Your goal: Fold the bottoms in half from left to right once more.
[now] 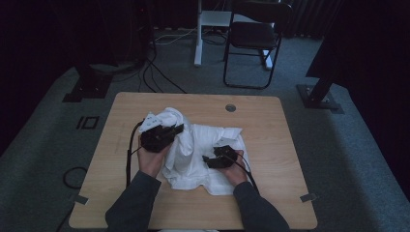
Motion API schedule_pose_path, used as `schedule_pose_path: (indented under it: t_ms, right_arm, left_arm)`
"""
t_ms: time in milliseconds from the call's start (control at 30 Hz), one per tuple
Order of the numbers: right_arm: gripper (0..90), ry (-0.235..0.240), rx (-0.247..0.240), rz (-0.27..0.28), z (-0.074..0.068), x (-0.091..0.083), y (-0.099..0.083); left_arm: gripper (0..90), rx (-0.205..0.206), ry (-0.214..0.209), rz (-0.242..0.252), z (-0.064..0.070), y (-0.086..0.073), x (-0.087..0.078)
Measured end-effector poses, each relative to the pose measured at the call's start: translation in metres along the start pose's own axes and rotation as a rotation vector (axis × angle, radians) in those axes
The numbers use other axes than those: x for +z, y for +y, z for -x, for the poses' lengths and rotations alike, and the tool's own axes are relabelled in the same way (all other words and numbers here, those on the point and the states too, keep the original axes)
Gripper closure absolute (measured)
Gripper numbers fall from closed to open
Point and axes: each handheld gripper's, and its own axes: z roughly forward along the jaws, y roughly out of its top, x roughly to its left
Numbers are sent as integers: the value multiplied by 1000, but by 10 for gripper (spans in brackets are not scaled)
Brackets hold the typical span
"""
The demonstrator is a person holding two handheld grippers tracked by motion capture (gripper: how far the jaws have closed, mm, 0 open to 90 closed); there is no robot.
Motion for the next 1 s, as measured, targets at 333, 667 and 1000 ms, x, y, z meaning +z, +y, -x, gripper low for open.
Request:
schedule_pose_path:
  t_ms: [333,667,1000]
  right_arm:
    - [336,98,-35,83,-13,-23,17]
    - [373,-39,45,-58,11,-8,-3]
    - [343,65,-1,-15,-2,-8,8]
  left_arm:
    - [865,15,-8,-28,3,-5,5]
    - [864,31,-26,-39,11,-2,11]
    - [864,56,-52,-67,22,-4,24]
